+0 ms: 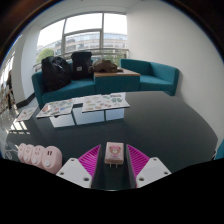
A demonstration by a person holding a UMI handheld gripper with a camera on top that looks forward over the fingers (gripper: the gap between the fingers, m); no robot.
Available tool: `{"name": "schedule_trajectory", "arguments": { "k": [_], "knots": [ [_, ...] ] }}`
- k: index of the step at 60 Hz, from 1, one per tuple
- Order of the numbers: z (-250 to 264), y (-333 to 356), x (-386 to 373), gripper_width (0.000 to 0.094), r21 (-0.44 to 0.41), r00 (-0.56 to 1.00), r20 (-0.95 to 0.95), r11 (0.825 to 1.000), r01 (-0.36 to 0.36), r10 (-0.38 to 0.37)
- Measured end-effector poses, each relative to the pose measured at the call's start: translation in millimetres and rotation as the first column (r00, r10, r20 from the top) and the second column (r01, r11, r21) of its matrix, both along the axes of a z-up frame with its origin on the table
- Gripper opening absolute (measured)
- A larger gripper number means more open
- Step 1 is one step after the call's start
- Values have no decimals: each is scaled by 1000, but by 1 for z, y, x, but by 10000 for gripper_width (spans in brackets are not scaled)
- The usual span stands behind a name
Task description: Unplug charger
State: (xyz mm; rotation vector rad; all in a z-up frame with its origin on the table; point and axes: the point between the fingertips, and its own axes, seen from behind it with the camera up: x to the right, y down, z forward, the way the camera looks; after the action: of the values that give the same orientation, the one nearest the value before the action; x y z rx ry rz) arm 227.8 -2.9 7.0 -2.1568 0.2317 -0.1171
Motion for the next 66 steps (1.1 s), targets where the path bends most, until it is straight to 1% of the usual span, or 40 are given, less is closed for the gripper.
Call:
{"name": "schedule_trajectory", "arguments": {
  "k": [4, 8, 11, 13, 19, 21, 23, 26, 30, 37, 38, 40, 43, 55, 66],
  "knots": [
    [9, -3, -1, 468, 11, 1000, 20, 1000, -5, 5],
    [38, -8, -7, 499, 71, 999, 33, 997, -10, 8],
    [67, -11, -18, 567, 132, 999, 40, 991, -22, 17],
    [90, -16, -28, 609, 180, 999, 44, 983, -38, 31],
    [150, -42, -58, 827, 292, 997, 54, 954, -72, 59],
    [167, -52, -67, 869, 307, 996, 58, 948, -80, 65],
    [177, -63, -77, 851, 317, 996, 58, 944, -86, 71],
    [186, -80, -94, 848, 321, 994, 56, 941, -103, 89],
    [185, -106, -122, 848, 323, 992, 50, 938, -130, 120],
    [172, -140, -161, 850, 282, 984, 38, 943, -177, 173],
    [160, -148, -168, 853, 281, 983, 40, 942, -181, 177],
    [160, -157, -177, 857, 261, 982, 41, 946, -191, 187],
    [154, -169, -190, 861, 241, 978, 40, 948, -209, 206],
    [143, -206, -226, 861, 228, 967, 42, 939, -256, 253],
    [145, -217, -232, 862, 225, 966, 51, 939, -259, 254]
  ]
}}
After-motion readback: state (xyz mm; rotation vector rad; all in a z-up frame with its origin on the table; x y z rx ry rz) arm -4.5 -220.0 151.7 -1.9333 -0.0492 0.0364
